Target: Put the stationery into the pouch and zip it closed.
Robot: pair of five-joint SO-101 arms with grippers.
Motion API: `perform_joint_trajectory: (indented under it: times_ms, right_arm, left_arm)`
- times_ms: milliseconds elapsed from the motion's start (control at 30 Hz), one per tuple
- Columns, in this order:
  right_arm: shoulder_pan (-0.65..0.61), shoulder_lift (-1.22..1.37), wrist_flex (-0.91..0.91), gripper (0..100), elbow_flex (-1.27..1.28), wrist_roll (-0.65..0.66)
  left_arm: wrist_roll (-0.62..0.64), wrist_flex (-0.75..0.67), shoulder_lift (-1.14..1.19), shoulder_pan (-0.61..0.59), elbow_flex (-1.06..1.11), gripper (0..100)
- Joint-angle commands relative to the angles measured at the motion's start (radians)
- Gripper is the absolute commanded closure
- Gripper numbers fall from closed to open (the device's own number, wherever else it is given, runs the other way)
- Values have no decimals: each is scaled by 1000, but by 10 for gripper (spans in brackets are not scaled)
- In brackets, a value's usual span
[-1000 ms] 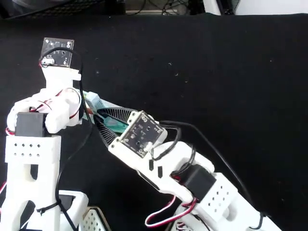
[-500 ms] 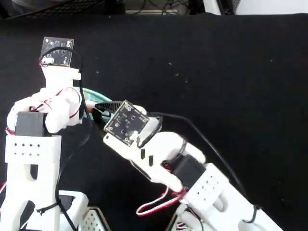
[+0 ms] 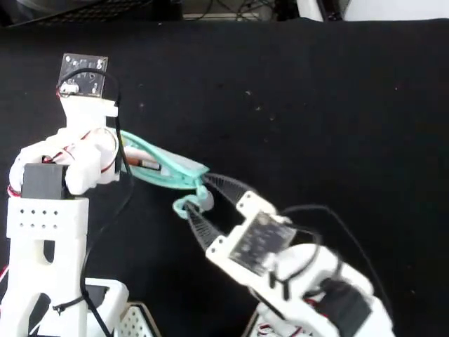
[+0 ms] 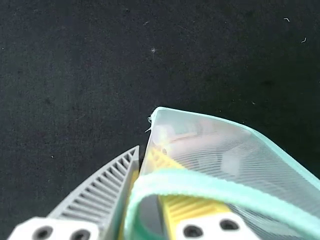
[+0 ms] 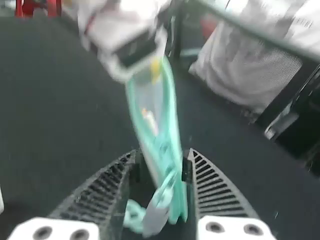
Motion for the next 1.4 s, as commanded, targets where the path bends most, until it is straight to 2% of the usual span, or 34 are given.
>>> perform_joint_trajectory:
  times_ms: [0,133,300,633,1033,1133,1367]
  right_arm:
    - [9,-35,-107,844,150,-14]
    - [9,-36,-233,844,268,-58]
    - [31,-44,-265,846,338,-57]
    - [227,-47,-265,847,341,-61]
    - [229,-47,-270,848,349,-61]
    - [227,-45,-318,848,363,-61]
    - [227,-39,-433,985,410,-51]
  left_arm:
    - [5,0,23,13,61,970]
    - [5,0,23,7,62,970]
    - [5,0,23,8,62,970]
    - [3,0,23,7,62,970]
    - [3,0,23,13,62,970]
    - [3,0,23,13,62,970]
    - [3,0,23,13,62,970]
